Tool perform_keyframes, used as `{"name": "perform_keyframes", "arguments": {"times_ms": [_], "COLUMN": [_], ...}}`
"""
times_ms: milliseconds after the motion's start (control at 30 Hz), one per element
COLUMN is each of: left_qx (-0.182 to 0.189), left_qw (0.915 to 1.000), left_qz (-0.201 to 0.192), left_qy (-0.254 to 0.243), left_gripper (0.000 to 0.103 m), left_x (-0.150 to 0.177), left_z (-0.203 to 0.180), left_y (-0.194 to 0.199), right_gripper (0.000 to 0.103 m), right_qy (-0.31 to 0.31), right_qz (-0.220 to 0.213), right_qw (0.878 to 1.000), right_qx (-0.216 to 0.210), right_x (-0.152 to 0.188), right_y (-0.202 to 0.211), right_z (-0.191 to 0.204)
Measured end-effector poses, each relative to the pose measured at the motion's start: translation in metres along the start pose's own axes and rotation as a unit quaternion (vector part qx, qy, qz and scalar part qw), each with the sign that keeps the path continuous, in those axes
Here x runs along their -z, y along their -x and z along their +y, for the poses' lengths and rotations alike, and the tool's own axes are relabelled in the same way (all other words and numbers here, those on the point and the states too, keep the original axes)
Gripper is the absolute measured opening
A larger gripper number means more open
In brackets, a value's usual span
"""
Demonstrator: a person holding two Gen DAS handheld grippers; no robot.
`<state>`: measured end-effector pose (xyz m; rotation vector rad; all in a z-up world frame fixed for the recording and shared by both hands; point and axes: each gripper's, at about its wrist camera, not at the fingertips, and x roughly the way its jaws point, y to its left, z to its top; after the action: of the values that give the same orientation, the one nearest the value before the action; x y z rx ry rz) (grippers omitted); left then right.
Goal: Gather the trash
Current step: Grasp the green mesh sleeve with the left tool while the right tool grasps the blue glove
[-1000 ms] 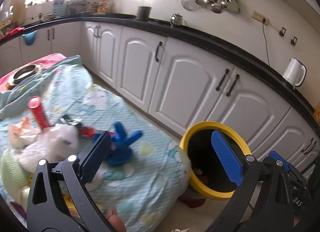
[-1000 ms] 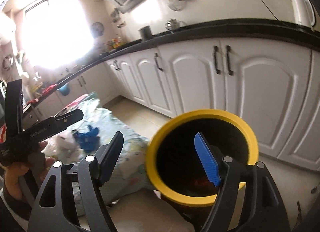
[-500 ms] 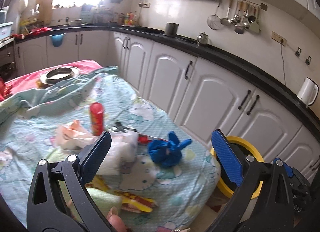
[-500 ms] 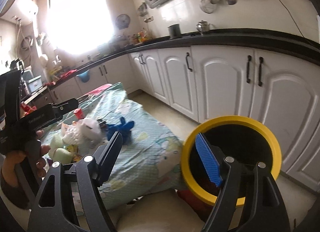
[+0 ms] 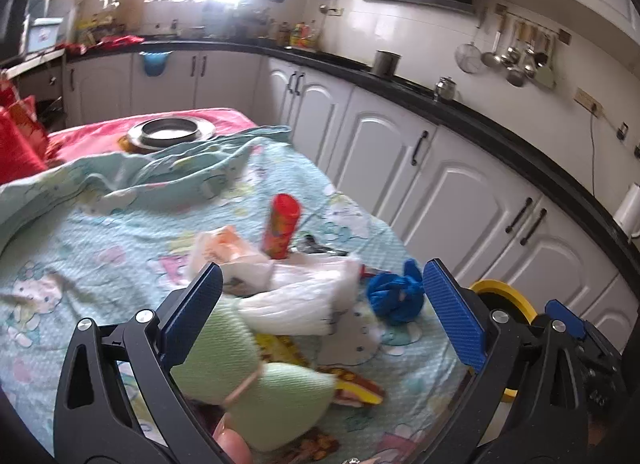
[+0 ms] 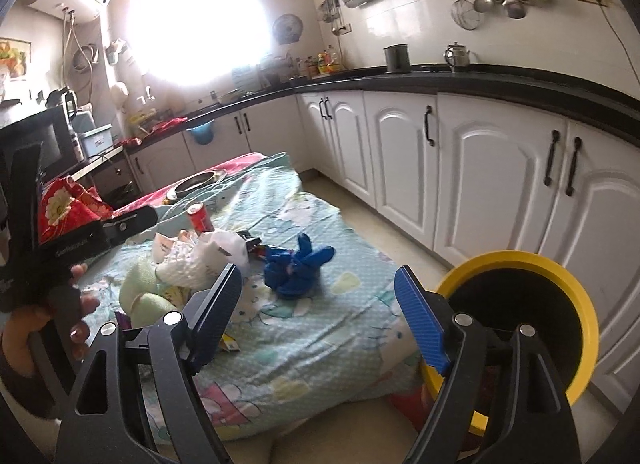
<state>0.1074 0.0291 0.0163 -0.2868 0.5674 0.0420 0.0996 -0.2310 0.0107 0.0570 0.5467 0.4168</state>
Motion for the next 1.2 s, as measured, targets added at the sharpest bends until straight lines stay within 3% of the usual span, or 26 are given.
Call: {"name": "perform_keyframes", "arguments": {"times_ms": [300, 600, 833, 1133, 1200], "left_qx": [-0.031, -0.027, -0.008, -0.012, -0.013], "left_qw": [0.9981, 0.9902, 0.9841, 0.9824, 0.9824], "left_qz": [0.012, 0.071, 0.102, 0.116, 0.117], "left_qy": [0.052, 0.117, 0.145, 0.146, 0.145], "left_gripper": [0.092, 0.092, 0.092, 0.092, 0.092], "left_x": [-0.008, 0.011, 0.023, 0.026, 0.027], "left_z": [0.054, 0.096, 0.099, 0.094, 0.094], "left_y": [0.006, -0.012, -0.030, -0.042, -0.044], "right_gripper": [0.077, 0.077, 0.078, 0.078, 0.070], "right_qy": [0.002, -0.003, -0.020, -0.056, -0.066], "right_qz": [0.010, 0.030, 0.059, 0.109, 0.118], "right_qw": [1.000, 1.000, 0.998, 0.992, 0.991], "right_qx": [-0.006, 0.002, 0.007, 0.010, 0.007], "right_x": [-0.015, -0.015, -0.012, -0.004, -0.002], "right_y": [-0.035, -0.065, -0.095, -0.139, -0.147], "right_z": [0.016, 0.021, 0.014, 0.006, 0.005]}}
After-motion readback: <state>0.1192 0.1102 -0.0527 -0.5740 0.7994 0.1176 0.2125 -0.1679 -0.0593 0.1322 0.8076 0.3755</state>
